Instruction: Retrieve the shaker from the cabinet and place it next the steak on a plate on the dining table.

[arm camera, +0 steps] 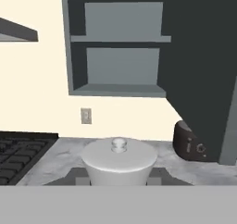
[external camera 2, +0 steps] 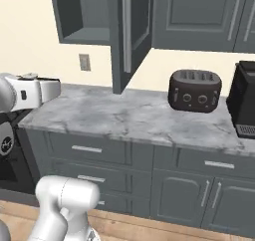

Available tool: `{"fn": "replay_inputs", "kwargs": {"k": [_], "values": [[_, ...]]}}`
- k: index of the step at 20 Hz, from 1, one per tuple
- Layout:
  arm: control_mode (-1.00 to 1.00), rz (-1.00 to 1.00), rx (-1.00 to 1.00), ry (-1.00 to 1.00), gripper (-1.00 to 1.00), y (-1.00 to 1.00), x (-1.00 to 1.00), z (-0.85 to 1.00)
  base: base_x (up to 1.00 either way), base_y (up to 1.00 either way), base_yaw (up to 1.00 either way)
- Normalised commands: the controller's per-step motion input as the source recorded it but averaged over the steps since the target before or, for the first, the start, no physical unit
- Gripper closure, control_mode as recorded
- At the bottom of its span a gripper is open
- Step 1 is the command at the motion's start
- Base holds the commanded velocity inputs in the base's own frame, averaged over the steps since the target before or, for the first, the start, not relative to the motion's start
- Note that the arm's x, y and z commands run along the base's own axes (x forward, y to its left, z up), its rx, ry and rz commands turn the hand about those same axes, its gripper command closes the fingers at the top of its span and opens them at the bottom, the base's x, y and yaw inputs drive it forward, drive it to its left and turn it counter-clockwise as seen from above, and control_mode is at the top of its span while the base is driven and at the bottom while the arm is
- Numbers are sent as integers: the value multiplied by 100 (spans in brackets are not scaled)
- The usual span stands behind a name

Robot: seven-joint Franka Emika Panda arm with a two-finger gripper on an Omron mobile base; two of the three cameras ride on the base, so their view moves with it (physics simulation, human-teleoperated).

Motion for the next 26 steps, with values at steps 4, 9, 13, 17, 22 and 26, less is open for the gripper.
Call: {"fn": "replay_inputs", "kwargs": {"k": [4, 9, 13, 17, 22, 26], "values": [[100, 0, 0, 0, 100, 0, 0, 0, -100, 46, 12], [100, 0, 0, 0, 100, 0, 0, 0, -33, 59, 62], [100, 0, 0, 0, 100, 0, 0, 0, 0, 3, 100], [100, 0, 0, 0, 100, 0, 0, 0, 0, 0, 100], [100, 0, 0, 0, 100, 0, 0, 0, 0, 0, 100], [100, 0, 0, 0, 100, 0, 0, 0, 0, 1, 100]]}}
